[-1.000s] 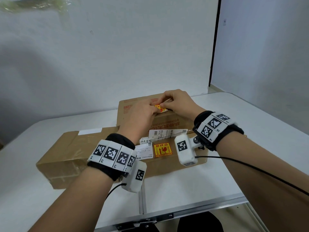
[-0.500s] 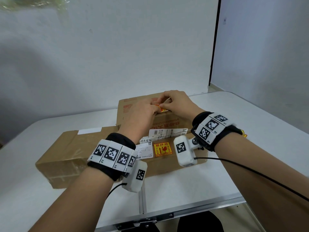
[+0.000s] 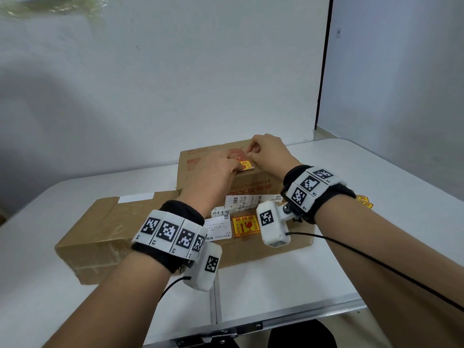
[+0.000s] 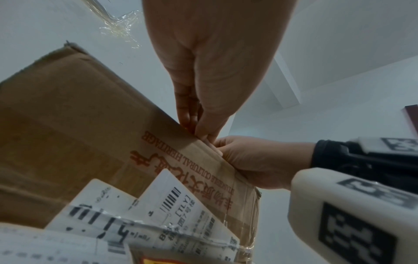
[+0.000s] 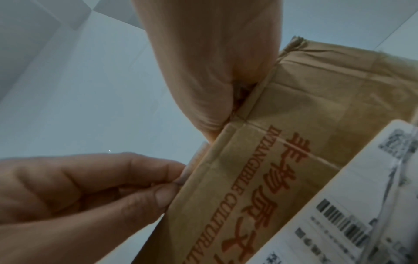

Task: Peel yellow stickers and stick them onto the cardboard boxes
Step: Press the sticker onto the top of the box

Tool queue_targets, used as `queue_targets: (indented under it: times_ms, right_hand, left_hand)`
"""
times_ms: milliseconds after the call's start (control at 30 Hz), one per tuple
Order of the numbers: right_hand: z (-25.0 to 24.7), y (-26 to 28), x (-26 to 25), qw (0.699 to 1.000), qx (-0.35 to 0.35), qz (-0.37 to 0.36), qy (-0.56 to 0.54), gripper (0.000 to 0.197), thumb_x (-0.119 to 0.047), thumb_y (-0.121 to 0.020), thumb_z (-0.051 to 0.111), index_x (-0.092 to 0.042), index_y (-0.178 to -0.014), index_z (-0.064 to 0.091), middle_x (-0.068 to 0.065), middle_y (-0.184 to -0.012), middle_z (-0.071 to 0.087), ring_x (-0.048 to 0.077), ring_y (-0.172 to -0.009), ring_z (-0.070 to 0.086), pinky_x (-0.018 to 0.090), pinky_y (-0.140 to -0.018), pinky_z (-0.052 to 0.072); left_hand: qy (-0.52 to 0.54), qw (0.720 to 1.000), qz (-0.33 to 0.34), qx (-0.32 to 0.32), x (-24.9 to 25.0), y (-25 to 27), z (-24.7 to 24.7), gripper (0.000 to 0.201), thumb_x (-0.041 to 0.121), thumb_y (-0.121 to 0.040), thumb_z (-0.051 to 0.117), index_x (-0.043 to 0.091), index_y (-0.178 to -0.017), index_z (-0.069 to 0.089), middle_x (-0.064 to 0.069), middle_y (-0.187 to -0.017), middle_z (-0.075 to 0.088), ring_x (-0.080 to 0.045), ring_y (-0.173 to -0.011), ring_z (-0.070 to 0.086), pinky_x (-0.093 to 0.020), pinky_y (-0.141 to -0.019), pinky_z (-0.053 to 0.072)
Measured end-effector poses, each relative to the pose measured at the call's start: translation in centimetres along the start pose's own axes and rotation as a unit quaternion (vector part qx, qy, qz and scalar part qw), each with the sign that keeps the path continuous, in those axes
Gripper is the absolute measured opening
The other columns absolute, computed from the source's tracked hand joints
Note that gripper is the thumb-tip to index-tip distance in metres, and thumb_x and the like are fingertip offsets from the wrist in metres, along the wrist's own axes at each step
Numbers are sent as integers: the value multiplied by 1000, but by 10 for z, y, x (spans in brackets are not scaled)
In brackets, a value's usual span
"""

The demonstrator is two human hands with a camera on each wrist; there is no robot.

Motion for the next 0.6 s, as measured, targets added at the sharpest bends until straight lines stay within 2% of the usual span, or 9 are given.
queue_targets:
  times_ms: [100,200,300,367,400,467,500,533,600]
  right_hand:
    - [-4,4,8,999,24,16,-34,23,-10,-90,48,-17,-100,67,2,-103,65,17,-94,60,36,-85,52]
    - [-9,16,10,997,49,-21,-64,30,-7,-92,45,-23,-96,70,-2,-104,66,12,-91,58,32,-82,50]
    - [-8,27,5,997,34,-50,-45,39,-5,-90,44,-28,-92,75,-9,-94,57,11,-92,52,30,-78,45]
    - [-7,33,1,998,23,-61,-24,39,-6,-90,45,-29,-96,76,-12,-94,55,12,-97,50,31,-83,45]
    - [-7,34,0,998,25,-61,-12,40,-6,-90,46,-30,-98,76,-11,-102,57,13,-102,52,30,-85,45]
    - [-8,36,1,999,22,-44,4,37,-5,-90,47,-28,-104,73,-10,-113,58,12,-109,53,21,-78,43]
    - [-7,36,1,999,14,-35,1,35,-4,-90,48,-24,-107,71,-13,-109,56,11,-109,53,17,-72,40]
    - [-5,36,0,999,2,-34,-7,34,-2,-90,49,-21,-108,70,-15,-103,54,11,-108,53,16,-71,41]
    - [-1,37,-5,998,-13,-66,11,39,0,-89,48,-21,-114,69,-12,-104,52,13,-113,48,26,-89,45]
  left_hand:
    - [1,1000,-1,3,-1,0,1,32,23,-100,44,23,-126,62,-5,-120,60,-22,-109,53,-27,-83,38]
    - [3,1000,-1,13,-2,0,2,32,23,-100,43,25,-126,62,-3,-119,60,-21,-108,52,-24,-80,34]
    - [16,1000,-2,18,-4,1,3,31,22,-100,43,24,-124,63,-3,-117,61,-20,-107,52,-24,-79,32]
    - [20,1000,-1,23,-4,1,3,30,23,-99,44,24,-122,65,-3,-115,61,-20,-106,52,-23,-79,32]
    - [24,999,-1,25,-4,1,3,30,23,-99,45,24,-121,65,-3,-115,61,-20,-105,53,-24,-79,33]
    - [28,999,-1,19,-4,1,5,29,23,-99,45,24,-120,65,-3,-115,61,-20,-105,53,-25,-80,35]
    - [27,1000,-1,13,-5,1,6,30,23,-99,45,24,-121,65,-3,-115,61,-20,-106,52,-25,-80,34]
    - [27,1000,-1,9,-5,1,8,29,23,-99,45,23,-121,65,-3,-115,60,-20,-106,52,-24,-79,33]
    - [36,999,0,9,-7,0,9,28,21,-98,47,20,-118,66,-3,-115,61,-20,-106,52,-23,-79,31]
Point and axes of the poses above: each hand's wrist, its own y-axis away from the middle knuckle, its own z-axis out of the palm, x = y × z, the point moved 5 cm from there along -y, towards the middle knuckle
